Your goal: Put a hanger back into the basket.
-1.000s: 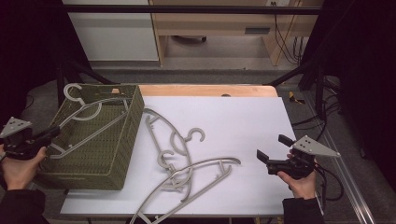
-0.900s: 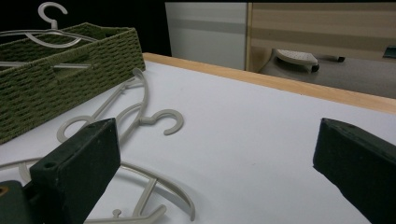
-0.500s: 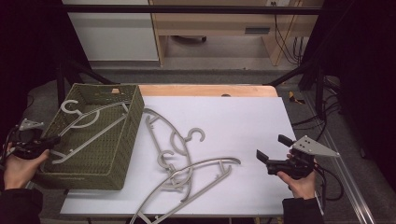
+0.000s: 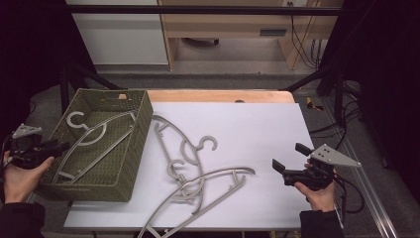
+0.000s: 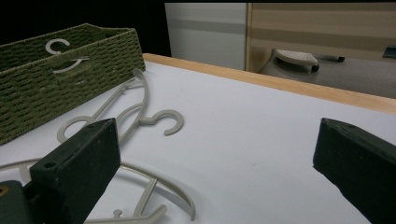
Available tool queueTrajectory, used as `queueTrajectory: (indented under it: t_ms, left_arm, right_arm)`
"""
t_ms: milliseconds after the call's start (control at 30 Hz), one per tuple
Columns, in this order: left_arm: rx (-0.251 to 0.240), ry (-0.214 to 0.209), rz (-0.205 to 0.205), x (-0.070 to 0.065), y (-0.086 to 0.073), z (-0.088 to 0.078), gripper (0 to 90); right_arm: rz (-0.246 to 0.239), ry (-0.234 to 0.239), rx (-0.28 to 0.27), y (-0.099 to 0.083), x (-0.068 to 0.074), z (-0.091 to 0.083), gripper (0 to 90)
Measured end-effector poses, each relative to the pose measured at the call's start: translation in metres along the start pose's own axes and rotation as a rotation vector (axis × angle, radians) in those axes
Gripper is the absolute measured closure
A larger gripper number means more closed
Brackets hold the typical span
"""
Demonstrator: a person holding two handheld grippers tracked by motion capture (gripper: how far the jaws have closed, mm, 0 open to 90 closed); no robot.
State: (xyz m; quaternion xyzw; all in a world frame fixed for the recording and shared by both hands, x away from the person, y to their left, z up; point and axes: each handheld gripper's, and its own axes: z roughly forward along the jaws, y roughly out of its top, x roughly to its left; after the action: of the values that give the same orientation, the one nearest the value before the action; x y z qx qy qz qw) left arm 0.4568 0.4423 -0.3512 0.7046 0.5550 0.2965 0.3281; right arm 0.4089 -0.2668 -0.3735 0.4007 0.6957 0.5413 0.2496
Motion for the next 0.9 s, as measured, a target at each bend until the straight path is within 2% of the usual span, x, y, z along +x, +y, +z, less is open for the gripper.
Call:
queueTrajectory:
  t_ms: [33,67,100,133,267,367,467,500,533,600,767,833,900]
  left_arm:
    - [-0.023,-0.021,0.001,-0.004,0.001,-0.003,46.9]
    - [-0.038,-0.043,0.004,-0.008,0.003,-0.006,46.9]
    - [-0.081,-0.077,0.003,-0.018,0.005,-0.010,41.5]
    - [-0.081,-0.077,0.003,-0.018,0.005,-0.010,39.4]
    - [-0.148,-0.135,0.023,-0.040,0.009,-0.019,34.4]
    - [-0.188,-0.184,0.038,-0.056,0.013,-0.024,27.0]
    - [-0.230,-0.230,0.053,-0.073,0.016,-0.028,21.5]
    - [-0.251,-0.256,0.057,-0.086,0.016,-0.030,16.9]
    - [-0.251,-0.256,0.057,-0.086,0.016,-0.030,15.7]
    - [-0.280,-0.293,0.060,-0.101,0.014,-0.031,14.9]
    - [-0.310,-0.342,0.071,-0.124,0.006,-0.031,11.8]
    - [-0.313,-0.381,0.071,-0.132,0.002,-0.030,11.8]
    - [-0.301,-0.396,0.098,-0.139,0.001,-0.028,11.8]
  right_arm:
    - [-0.001,0.000,0.002,0.000,0.000,0.000,1.0]
    - [-0.001,0.000,0.002,0.000,0.000,0.000,1.0]
    - [0.001,0.001,0.003,0.000,0.000,0.000,1.0]
    - [0.001,0.001,0.003,0.000,0.000,0.000,1.0]
    - [0.003,0.002,0.000,0.000,0.000,-0.001,1.0]
    - [0.005,0.002,0.000,0.000,-0.001,-0.001,1.0]
    - [0.003,0.004,0.002,0.000,-0.001,-0.001,1.0]
    - [0.003,0.006,0.002,0.001,-0.001,-0.002,1.0]
    - [0.003,0.006,0.002,0.001,-0.001,-0.002,1.0]
    - [0.004,0.005,0.001,0.000,-0.001,-0.002,1.0]
    - [0.009,0.007,0.005,0.000,-0.001,0.000,1.0]
    - [0.007,0.006,0.008,0.000,-0.001,0.000,1.0]
    - [0.006,0.007,0.009,0.000,0.000,0.001,1.0]
